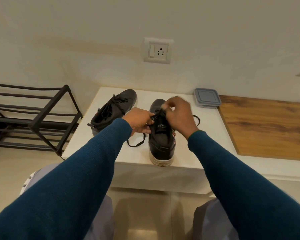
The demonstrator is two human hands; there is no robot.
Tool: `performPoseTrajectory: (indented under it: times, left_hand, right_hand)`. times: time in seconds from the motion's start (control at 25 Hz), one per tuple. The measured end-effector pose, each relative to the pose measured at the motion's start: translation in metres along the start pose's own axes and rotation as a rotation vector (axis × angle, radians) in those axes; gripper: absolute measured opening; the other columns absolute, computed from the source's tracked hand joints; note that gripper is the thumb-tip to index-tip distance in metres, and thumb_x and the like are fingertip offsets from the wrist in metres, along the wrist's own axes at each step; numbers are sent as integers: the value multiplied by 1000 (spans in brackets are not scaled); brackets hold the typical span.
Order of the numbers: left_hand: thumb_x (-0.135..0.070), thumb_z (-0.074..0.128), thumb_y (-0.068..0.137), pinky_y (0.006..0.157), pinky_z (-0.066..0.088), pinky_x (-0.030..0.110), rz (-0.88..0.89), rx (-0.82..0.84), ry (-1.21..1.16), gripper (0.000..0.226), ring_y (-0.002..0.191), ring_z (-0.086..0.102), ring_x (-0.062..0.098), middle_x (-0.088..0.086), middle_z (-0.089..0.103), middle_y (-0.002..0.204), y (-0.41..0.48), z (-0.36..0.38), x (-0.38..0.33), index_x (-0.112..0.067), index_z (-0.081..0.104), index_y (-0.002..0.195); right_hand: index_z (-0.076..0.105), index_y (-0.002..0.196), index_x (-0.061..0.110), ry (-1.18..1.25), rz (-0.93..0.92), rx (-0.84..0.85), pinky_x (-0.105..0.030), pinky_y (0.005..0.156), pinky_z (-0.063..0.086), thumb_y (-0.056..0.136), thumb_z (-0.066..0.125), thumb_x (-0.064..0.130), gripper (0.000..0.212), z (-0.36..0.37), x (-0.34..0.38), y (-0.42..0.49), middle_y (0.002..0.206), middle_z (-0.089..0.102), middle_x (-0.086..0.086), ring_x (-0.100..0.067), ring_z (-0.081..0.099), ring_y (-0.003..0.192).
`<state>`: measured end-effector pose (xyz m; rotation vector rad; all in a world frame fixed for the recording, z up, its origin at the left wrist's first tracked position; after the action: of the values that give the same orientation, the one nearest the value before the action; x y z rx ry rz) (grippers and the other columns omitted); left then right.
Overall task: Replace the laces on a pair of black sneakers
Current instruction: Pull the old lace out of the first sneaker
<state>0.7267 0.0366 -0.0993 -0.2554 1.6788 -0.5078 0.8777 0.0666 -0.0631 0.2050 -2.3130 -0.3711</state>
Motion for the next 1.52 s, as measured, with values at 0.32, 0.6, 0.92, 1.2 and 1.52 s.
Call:
performPoseTrajectory:
  times: [0.32,0.6,0.92,1.2,1.52]
  left_hand:
    - [10,48,96,81,62,36,-16,-8,-16,39,95,74,23,16,71,113,5,-1,3,-6,64,128]
    - [10,46,97,75,63,32,-3,7,-23,35,91,74,21,16,71,113,2,1,2,-6,67,120]
    - [11,47,96,66,63,30,5,13,-21,38,87,74,22,15,71,110,3,-1,2,-7,66,123]
    - [12,47,95,66,62,29,9,6,-29,35,85,75,21,15,72,109,2,-1,1,-5,69,116]
    - [11,49,95,67,63,31,3,8,-17,38,86,74,23,15,71,112,4,-2,1,-6,66,124]
  right_hand:
    - [55,130,20,-283,-101,70,-41,105,33,92,61,30,40,4,0,-6,141,45,-4,-25,34,135]
    - [57,97,17,-577,-265,210,-39,88,40,84,63,11,15,23,16,-9,112,51,-6,-25,46,105]
    - [53,122,14,29,168,-189,-40,105,41,93,55,13,30,-28,-11,-2,130,48,-6,-22,43,124]
    - [69,108,21,-676,-264,253,-45,97,37,96,58,25,16,25,11,-13,119,57,-4,-28,44,116]
    - [57,111,18,160,321,-259,-35,93,44,92,56,17,20,-31,-20,-6,122,53,-4,-24,49,118]
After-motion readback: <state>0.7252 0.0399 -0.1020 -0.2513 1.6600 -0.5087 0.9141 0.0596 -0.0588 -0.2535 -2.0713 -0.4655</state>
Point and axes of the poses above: each hand's wrist, its own y-axis towards the middle knuckle, its own z-axis out of the palm, x = y × z, the point moved 6 cm from there along y, towards the middle knuckle
